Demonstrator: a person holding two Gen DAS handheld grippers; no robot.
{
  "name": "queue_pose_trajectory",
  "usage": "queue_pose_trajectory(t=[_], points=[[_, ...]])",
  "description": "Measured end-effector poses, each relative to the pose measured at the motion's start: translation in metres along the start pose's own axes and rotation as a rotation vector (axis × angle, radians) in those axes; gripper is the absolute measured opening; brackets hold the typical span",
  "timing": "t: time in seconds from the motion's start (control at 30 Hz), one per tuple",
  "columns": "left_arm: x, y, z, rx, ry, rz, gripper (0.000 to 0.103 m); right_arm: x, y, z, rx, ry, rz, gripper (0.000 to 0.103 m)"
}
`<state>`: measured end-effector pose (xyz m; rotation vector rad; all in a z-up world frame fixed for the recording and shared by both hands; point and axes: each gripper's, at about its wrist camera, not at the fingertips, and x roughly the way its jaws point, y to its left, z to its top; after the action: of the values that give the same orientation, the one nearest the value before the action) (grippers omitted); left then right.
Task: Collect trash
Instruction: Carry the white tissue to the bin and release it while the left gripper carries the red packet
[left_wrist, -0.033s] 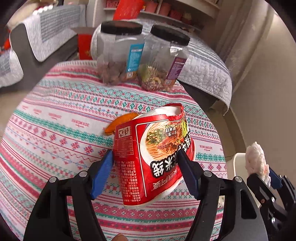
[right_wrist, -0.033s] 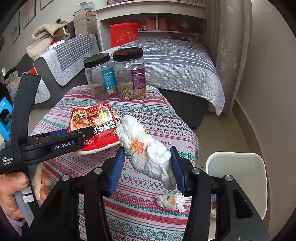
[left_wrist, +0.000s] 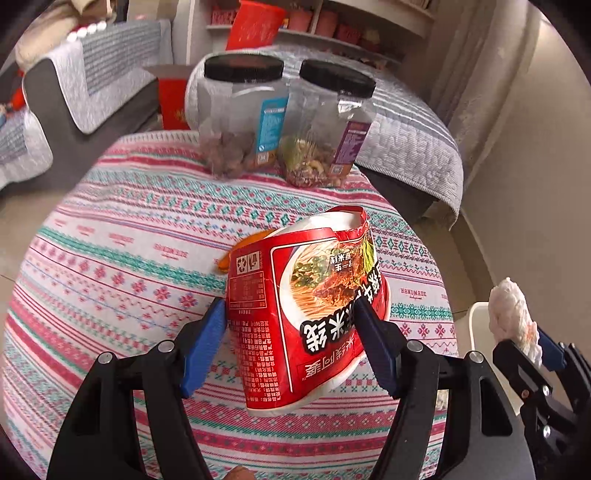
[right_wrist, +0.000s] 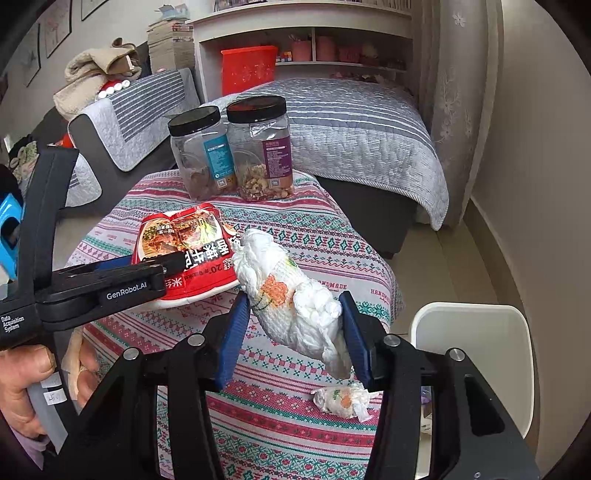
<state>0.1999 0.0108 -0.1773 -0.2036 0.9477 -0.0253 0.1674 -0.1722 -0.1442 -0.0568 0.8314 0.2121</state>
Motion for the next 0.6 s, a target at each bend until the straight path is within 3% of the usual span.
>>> queue_pose_trajectory(t=[0.6], points=[[-0.055, -0.004, -0.003, 0.042, -0.107, 0.077, 0.069, -0.035, -0.022, -0.008, 0.053, -0.058, -0.028, 0.047]])
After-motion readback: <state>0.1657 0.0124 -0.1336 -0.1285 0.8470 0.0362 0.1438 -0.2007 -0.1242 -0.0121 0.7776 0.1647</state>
